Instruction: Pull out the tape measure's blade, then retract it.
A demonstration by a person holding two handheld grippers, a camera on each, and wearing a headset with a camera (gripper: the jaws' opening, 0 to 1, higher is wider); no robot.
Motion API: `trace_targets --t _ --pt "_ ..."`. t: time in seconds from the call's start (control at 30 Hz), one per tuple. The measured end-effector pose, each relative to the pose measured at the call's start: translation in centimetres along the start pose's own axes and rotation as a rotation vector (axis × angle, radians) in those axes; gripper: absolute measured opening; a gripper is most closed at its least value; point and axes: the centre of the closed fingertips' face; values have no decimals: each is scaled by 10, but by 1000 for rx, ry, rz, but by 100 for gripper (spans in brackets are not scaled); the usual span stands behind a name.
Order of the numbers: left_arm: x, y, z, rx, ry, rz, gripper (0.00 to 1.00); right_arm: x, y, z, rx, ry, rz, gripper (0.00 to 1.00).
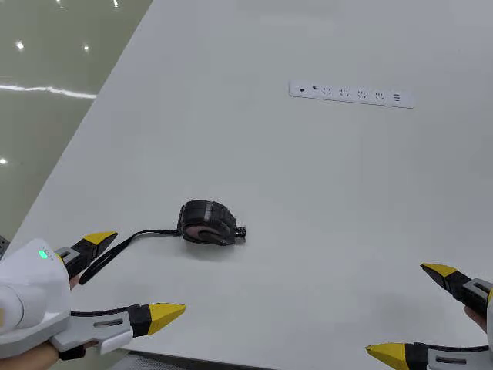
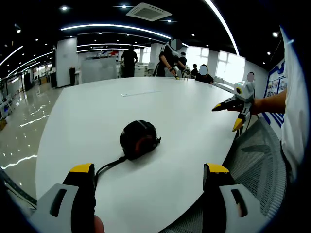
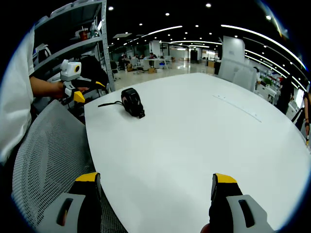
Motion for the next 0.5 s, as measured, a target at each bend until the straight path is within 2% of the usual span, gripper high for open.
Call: trace_targets --t 0.5 --pt "-2 0 0 -2 4 -3 89 0 0 1 -3 0 1 94"
Point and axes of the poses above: the centre of the closed fingertips' face, and the gripper's own axes: x roughly backward along the fingers, z roughly to its right, y roughly out of its underside
